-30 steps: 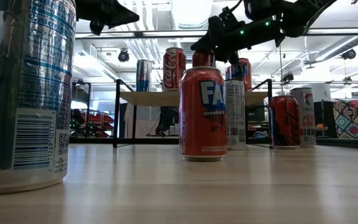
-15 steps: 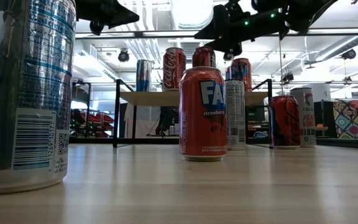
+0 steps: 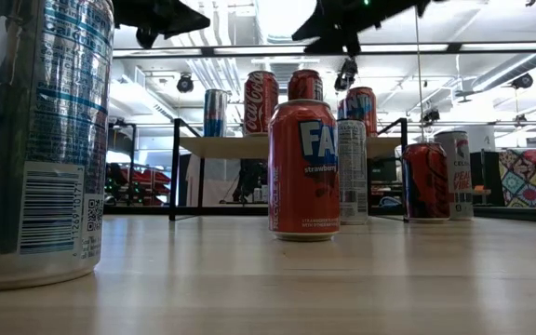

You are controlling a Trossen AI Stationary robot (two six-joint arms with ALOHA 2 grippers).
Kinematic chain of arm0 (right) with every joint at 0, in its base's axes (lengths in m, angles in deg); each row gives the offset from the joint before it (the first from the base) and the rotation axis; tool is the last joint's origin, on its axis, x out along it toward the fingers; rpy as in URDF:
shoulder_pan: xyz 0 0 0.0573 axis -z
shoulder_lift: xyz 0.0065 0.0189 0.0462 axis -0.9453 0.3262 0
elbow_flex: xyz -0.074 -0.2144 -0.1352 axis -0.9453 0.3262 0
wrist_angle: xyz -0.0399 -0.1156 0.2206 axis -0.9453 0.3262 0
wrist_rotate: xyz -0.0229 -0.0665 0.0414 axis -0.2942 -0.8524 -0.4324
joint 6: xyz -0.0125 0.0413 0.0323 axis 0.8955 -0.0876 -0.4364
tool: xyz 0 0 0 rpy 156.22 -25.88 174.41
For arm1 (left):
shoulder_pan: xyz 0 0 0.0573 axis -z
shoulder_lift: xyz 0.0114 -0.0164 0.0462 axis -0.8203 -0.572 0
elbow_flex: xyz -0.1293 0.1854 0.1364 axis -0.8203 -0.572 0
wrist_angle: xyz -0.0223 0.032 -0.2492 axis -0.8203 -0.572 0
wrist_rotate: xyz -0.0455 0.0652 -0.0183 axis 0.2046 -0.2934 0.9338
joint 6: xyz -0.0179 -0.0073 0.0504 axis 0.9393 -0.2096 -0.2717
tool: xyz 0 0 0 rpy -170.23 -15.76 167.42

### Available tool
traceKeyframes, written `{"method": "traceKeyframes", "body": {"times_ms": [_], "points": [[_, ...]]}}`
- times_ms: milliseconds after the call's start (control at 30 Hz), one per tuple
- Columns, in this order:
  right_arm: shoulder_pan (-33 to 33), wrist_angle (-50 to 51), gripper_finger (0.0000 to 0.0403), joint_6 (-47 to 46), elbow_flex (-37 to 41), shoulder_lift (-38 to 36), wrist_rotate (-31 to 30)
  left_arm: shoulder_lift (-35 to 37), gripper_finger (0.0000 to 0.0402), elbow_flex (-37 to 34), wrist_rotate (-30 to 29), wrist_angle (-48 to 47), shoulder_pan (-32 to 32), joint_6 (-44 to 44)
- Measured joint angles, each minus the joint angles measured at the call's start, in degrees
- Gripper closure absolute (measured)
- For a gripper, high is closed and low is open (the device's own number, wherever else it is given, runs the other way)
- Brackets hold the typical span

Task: Place canned beverage on shelf
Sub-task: Adjust the red soda can on the shelf

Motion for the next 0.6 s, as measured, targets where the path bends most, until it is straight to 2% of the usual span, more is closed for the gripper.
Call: {"method": "traceKeyframes", "body": {"times_ms": [100, 300, 433, 600], "points": [[0.0, 5.5, 0.0187, 2.0, -5.5, 1.7, 1.2, -1.7, 0.0402, 0.1, 0.0, -0.2, 0.0, -1.0], [0.0, 13.6, 0.0304, 6.5, -13.4, 6.0, 1.2, -6.2, 0.0402, 0.9, 0.1, -0.3, -1.4, -1.2], [0.4, 15.7, 0.0374, 9.5, -16.3, 9.0, 3.8, -8.7, 0.0402, 3.4, 3.6, -1.4, -3.3, -3.1], [2.1, 16.4, 0.0390, 11.2, -17.9, 11.7, 8.0, -10.8, 0.0402, 6.6, 7.6, -5.7, -7.3, -6.1]]}}
